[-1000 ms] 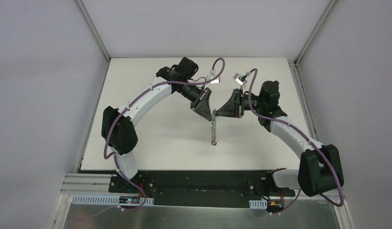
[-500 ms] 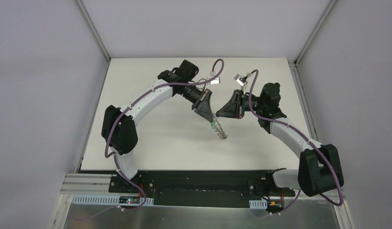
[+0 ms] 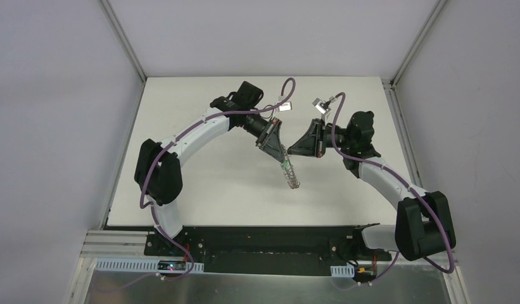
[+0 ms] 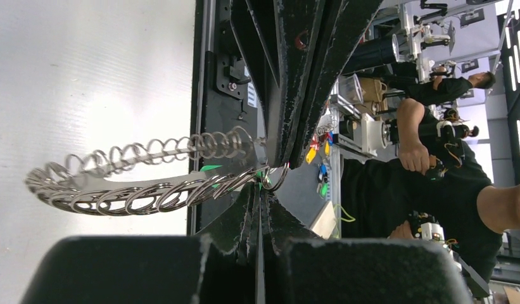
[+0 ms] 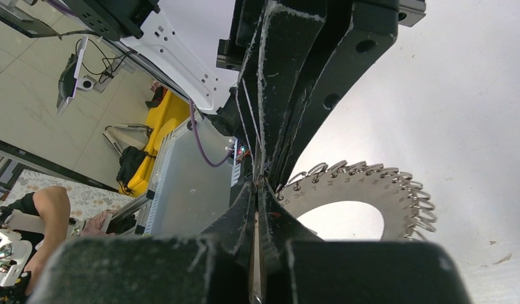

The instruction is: Put the keys on the keyring

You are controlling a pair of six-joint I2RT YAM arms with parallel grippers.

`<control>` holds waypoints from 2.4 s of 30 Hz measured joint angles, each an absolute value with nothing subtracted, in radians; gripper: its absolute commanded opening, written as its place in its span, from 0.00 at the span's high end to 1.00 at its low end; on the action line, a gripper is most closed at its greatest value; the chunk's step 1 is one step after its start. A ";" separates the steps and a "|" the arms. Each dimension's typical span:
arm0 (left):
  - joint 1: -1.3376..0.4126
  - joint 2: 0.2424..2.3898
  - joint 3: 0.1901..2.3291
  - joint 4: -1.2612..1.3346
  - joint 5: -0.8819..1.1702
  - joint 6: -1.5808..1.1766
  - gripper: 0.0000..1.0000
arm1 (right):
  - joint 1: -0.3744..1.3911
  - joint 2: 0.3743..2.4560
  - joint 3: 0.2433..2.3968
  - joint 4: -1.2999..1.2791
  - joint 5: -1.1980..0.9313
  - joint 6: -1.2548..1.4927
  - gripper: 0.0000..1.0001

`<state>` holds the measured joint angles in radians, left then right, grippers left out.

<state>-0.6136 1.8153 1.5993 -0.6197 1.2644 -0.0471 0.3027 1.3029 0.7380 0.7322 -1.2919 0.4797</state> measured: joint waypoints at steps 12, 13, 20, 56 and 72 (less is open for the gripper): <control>-0.607 1.815 1.513 -0.409 1.312 -0.236 1.00 | 0.296 1.303 0.728 0.775 -1.299 0.506 1.00; -0.607 1.815 1.504 -0.383 1.315 -0.258 1.00 | 0.296 1.303 0.729 0.778 -1.299 0.508 1.00; -0.607 1.815 1.460 -0.239 1.331 -0.380 0.89 | 0.296 1.303 0.728 0.797 -1.298 0.511 1.00; -0.582 1.757 1.610 -0.753 1.116 0.161 0.58 | 0.278 1.303 0.728 0.765 -1.318 0.466 1.00; -0.591 1.748 1.618 -0.697 1.039 0.274 0.54 | 0.278 1.303 0.729 0.765 -1.357 0.466 1.00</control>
